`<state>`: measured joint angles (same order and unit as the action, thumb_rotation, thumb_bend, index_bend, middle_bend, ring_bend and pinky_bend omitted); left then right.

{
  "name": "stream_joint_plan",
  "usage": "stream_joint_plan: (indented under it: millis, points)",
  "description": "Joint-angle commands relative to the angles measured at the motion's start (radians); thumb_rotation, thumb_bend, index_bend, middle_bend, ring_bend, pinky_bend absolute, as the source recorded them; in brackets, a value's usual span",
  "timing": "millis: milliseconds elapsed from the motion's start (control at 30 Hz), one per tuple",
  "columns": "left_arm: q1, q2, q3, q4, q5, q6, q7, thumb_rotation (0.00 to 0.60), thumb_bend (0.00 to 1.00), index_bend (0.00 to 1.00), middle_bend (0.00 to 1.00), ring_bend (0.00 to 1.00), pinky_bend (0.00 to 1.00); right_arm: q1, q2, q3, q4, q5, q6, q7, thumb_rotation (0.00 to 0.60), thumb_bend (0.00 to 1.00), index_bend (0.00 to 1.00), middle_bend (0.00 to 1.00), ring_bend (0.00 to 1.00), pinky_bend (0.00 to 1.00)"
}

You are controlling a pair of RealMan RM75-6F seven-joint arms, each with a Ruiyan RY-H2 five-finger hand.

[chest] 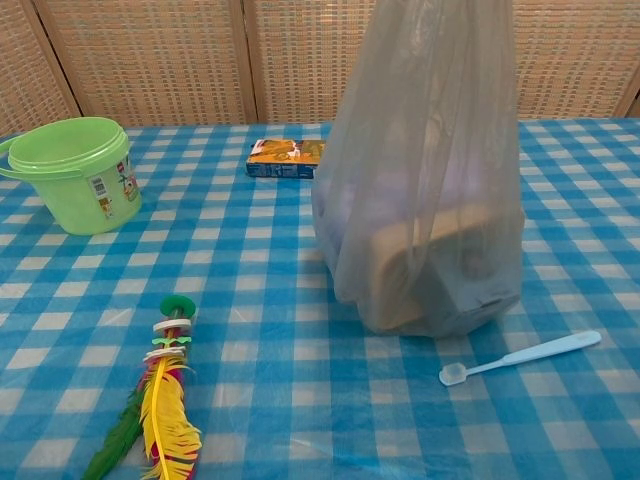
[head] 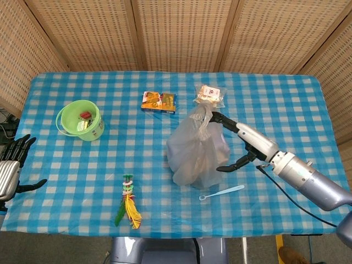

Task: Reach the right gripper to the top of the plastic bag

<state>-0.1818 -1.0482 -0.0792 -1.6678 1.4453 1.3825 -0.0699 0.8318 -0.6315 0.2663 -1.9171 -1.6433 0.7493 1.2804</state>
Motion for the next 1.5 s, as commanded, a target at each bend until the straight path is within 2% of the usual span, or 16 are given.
stream_joint_plan:
  millis: [33,400,467,533,633,800,900,1000,1100,1167,1233,1300,1367,1500]
  points:
    - [0.000,0.001,-0.002,0.004,-0.006,-0.003,-0.006,0.600,0.00,0.00,0.00,0.00,0.00,0.054,-0.023,0.019,-0.009,0.041,-0.065,0.006,0.600,0.00,0.17,0.10,0.00,0.00]
    - [-0.001,0.008,-0.004,0.009,-0.010,-0.004,-0.023,0.600,0.00,0.00,0.00,0.00,0.00,0.135,-0.074,0.051,-0.012,0.181,-0.184,0.000,0.600,0.00,0.19,0.14,0.00,0.00]
    - [-0.001,0.008,-0.003,0.009,-0.010,-0.005,-0.025,0.600,0.00,0.00,0.00,0.00,0.00,0.148,-0.091,0.067,-0.011,0.220,-0.202,0.035,0.600,0.00,0.20,0.16,0.00,0.00]
    - [-0.002,0.008,-0.004,0.009,-0.013,-0.008,-0.025,0.600,0.00,0.00,0.00,0.00,0.00,0.163,-0.118,0.098,-0.007,0.266,-0.215,0.122,0.600,0.00,0.20,0.18,0.01,0.00]
    - [-0.004,0.008,-0.005,0.010,-0.016,-0.011,-0.025,0.600,0.00,0.00,0.00,0.00,0.00,0.173,-0.131,0.124,0.003,0.273,-0.237,0.200,0.600,0.00,0.21,0.22,0.06,0.01]
    - [-0.007,0.007,-0.008,0.013,-0.028,-0.019,-0.026,0.600,0.00,0.00,0.00,0.00,0.00,0.191,-0.159,0.186,0.022,0.286,-0.282,0.383,0.600,0.00,0.19,0.25,0.14,0.16]
    - [-0.009,0.007,-0.010,0.014,-0.034,-0.024,-0.028,0.600,0.00,0.00,0.00,0.00,0.00,0.190,-0.176,0.214,0.032,0.271,-0.291,0.477,0.600,0.00,0.14,0.26,0.16,0.17]
    - [-0.011,0.007,-0.012,0.018,-0.043,-0.030,-0.032,0.600,0.00,0.00,0.00,0.00,0.00,0.190,-0.191,0.230,0.045,0.229,-0.298,0.562,0.600,0.00,0.09,0.32,0.21,0.22]
    - [-0.013,0.007,-0.015,0.021,-0.050,-0.036,-0.034,0.600,0.00,0.00,0.00,0.00,0.00,0.193,-0.204,0.230,0.058,0.174,-0.299,0.638,0.600,0.00,0.06,0.40,0.32,0.38]
    - [-0.014,0.007,-0.016,0.024,-0.054,-0.038,-0.036,0.600,0.00,0.00,0.00,0.00,0.00,0.199,-0.212,0.222,0.069,0.131,-0.292,0.681,0.600,0.00,0.08,0.49,0.41,0.50]
    - [-0.015,0.008,-0.017,0.026,-0.056,-0.041,-0.038,0.600,0.00,0.00,0.00,0.00,0.00,0.207,-0.220,0.210,0.082,0.096,-0.280,0.716,0.600,0.00,0.19,0.62,0.55,0.68]
    - [-0.015,0.009,-0.018,0.026,-0.058,-0.042,-0.042,0.600,0.00,0.00,0.00,0.00,0.00,0.222,-0.227,0.194,0.099,0.064,-0.270,0.737,0.600,0.00,0.38,0.73,0.65,0.80]
    - [-0.015,0.010,-0.018,0.027,-0.059,-0.042,-0.046,0.600,0.00,0.00,0.00,0.00,0.00,0.234,-0.231,0.181,0.113,0.050,-0.266,0.730,0.600,0.00,0.62,0.84,0.75,0.91]
    - [-0.015,0.012,-0.020,0.028,-0.061,-0.043,-0.052,0.600,0.00,0.00,0.00,0.00,0.00,0.259,-0.235,0.159,0.133,0.037,-0.288,0.673,0.600,0.01,0.87,0.96,0.87,1.00]
